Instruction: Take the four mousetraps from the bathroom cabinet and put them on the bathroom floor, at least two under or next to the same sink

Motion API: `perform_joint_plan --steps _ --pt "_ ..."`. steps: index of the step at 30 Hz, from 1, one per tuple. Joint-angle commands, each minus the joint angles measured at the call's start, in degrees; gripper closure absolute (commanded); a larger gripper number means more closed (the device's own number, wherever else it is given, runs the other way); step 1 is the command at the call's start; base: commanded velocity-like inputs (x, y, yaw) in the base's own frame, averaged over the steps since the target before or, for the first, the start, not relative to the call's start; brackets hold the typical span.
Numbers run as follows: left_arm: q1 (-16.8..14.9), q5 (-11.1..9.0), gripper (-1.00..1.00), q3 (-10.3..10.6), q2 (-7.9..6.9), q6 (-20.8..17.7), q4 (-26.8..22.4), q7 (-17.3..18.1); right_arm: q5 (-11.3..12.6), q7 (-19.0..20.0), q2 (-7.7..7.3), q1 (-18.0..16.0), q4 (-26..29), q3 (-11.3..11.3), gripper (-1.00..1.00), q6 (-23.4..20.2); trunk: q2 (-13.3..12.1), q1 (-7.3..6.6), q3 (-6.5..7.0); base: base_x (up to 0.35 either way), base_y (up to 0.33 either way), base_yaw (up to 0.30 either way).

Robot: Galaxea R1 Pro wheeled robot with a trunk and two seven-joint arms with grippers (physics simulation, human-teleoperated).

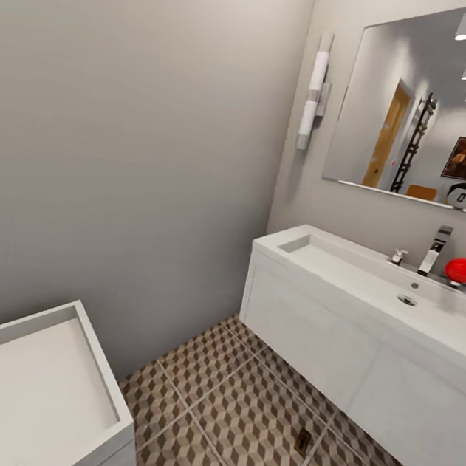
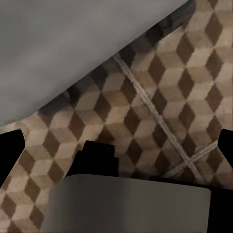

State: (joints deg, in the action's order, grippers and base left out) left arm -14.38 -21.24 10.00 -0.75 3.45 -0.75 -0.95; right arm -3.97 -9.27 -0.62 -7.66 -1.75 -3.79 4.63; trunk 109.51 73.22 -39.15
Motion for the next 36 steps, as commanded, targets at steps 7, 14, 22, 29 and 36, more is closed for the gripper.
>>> perform_joint_plan --steps 7,14,22,29,36 --pt "-0.03 -0.52 -1.0 0.47 -0.01 0.16 0.04 -0.1 -0.43 -0.28 0.0 -0.08 -0.18 -0.34 -1.0 0.2 0.02 -0.01 -0.05 0.0 0.0 0.3" --pt "-0.03 -0.54 -1.0 0.46 -0.04 0.16 0.05 -0.1 -0.43 -0.31 -0.03 -0.08 -0.18 -0.34 -1.0 0.2 0.02 -0.01 -0.05 0.0 0.0 0.3" --pt "-0.03 -0.39 -1.0 0.46 -0.04 0.16 0.05 -0.1 -0.43 -0.31 -0.05 -0.06 -0.18 -0.34 -1.0 0.2 0.02 -0.01 -0.05 0.0 0.0 0.3" --pt "-0.03 -0.49 -1.0 0.46 -0.04 0.16 0.05 -0.1 -0.43 -0.31 -0.07 -0.07 -0.18 -0.34 -1.0 0.2 0.02 -0.01 -0.05 0.0 0.0 0.3" --pt "-0.03 -0.46 -1.0 0.46 -0.04 0.16 0.05 -0.1 -0.43 -0.35 -0.01 -0.05 -0.18 -0.34 -1.0 0.18 0.02 -0.01 -0.05 0.0 0.0 0.3"
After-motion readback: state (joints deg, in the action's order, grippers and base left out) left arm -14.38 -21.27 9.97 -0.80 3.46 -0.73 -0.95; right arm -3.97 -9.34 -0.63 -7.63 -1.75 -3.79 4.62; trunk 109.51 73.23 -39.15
